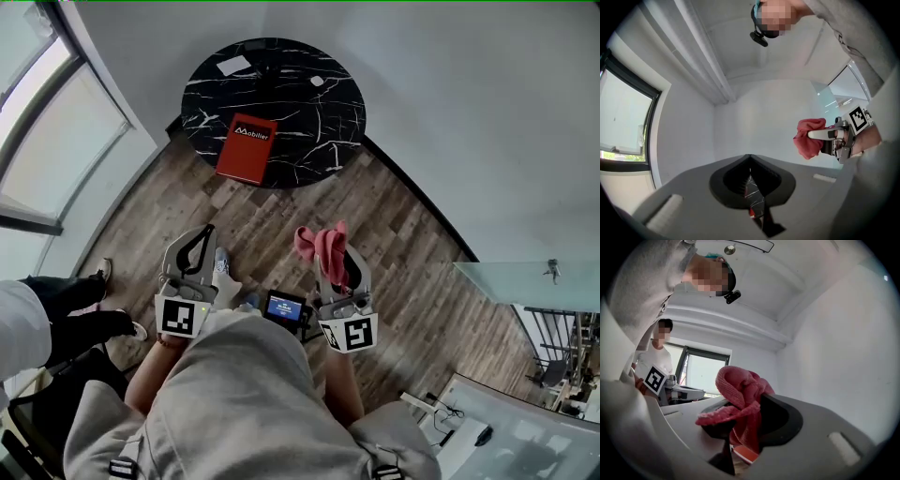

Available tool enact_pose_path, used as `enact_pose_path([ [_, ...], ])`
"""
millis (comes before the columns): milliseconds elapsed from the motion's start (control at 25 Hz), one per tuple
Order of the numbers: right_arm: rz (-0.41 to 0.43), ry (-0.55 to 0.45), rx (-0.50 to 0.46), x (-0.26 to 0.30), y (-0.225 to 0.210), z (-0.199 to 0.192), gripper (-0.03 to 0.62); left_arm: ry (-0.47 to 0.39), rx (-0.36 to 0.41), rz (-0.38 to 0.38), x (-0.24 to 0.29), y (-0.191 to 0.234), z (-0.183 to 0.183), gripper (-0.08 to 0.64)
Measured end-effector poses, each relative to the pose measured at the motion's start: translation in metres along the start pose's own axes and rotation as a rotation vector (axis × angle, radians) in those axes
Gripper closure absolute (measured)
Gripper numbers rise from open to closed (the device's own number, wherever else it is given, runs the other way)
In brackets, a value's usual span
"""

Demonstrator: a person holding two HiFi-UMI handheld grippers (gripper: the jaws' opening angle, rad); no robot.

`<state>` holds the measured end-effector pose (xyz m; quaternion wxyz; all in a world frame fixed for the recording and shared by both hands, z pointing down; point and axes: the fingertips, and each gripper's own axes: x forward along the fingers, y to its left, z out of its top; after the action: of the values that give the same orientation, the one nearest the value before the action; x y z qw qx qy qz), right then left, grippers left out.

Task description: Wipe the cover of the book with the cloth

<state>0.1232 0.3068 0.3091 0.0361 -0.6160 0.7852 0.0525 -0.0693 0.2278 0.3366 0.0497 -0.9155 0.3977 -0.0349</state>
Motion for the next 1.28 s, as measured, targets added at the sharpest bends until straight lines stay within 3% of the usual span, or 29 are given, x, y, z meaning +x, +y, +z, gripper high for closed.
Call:
enact_pose_path([
  [720,-0.053,0.112,-0.012,0.140,-0.014,-0.033,0.446,0.026,-0.084,-0.099,0.081,0.111,-0.051,0.563],
  [1000,0.049,0.240,-0.035,0.180,-0.033,-0.082,0.445,0.114,-0.091,-0.180,0.109,0.111,-0.104,0.563],
  [1280,0.233,0.390,-0.083,0.253,-0.073,-0.174,0.443,0.174,0.007,-0.276,0.150,0.102,-0.177,0.550],
])
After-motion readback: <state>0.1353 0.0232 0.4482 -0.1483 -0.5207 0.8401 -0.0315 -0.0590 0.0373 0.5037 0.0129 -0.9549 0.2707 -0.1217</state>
